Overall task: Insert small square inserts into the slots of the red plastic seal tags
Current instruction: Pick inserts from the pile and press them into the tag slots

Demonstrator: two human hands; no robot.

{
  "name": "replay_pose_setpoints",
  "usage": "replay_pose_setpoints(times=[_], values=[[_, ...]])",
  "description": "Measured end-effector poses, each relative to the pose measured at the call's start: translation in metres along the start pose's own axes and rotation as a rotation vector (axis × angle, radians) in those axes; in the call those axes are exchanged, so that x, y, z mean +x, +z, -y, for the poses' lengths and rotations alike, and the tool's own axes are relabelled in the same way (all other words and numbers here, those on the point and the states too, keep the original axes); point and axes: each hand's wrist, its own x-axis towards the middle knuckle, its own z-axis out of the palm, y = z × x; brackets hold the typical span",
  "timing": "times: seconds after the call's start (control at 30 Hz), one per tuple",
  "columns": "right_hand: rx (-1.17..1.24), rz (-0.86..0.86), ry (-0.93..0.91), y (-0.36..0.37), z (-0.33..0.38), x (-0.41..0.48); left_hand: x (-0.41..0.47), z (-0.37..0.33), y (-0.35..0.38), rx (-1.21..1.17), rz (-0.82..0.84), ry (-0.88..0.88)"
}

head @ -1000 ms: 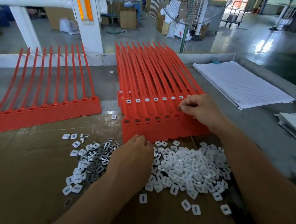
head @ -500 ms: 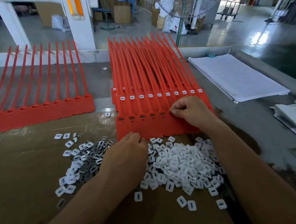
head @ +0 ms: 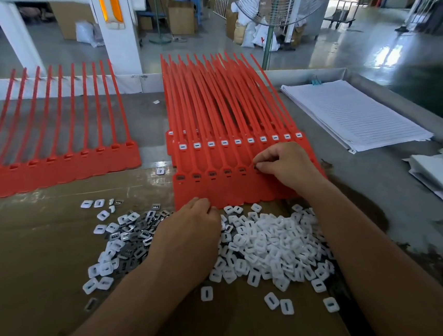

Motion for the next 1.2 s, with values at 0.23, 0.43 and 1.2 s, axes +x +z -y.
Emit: replay_pose_setpoints(times=[0.23, 0.43, 1.2], values=[[0.008, -0.004, 0.002, 0.0, -0.001, -0.001, -0.001, -0.001, -0.001, -0.055, -0.045, -0.012], [0.037, -0.004, -0.036, -0.006, 0.003, -0.005, 0.008, 0.026, -0.002, -0.288, -0.109, -0.014], [-0.177, 0.524, -0.469, 0.013, 0.054, -0.054, 0.016, 0.043, 0.005, -0.437, -0.142, -0.044]])
